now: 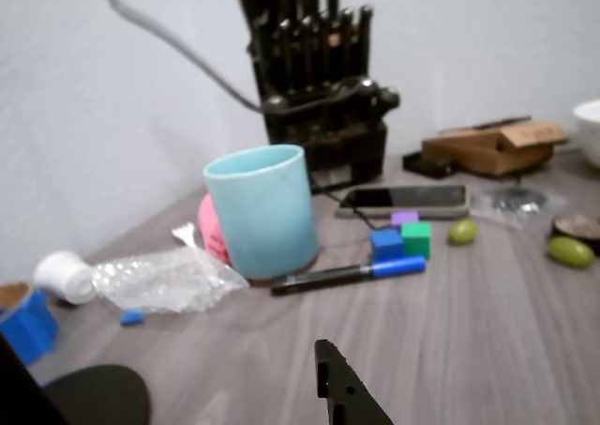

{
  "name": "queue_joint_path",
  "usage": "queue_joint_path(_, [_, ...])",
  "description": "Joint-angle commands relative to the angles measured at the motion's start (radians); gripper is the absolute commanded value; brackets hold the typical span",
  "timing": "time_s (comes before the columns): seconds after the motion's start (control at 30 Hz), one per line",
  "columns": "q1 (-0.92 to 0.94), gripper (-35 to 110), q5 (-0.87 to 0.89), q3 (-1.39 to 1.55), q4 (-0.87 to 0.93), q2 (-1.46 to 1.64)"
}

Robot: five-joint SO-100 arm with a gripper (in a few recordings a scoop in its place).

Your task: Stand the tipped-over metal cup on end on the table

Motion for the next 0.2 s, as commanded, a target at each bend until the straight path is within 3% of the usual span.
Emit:
queue_joint_path(0.0, [0.040,25,0.400,-0.121,1.166,0.813])
queue_joint_path(0.07, [0.040,0,0.561,-0.132,1.401,0.957])
queue_joint_path(0.17, [0.025,0,0.765,-0.106,1.652,1.034])
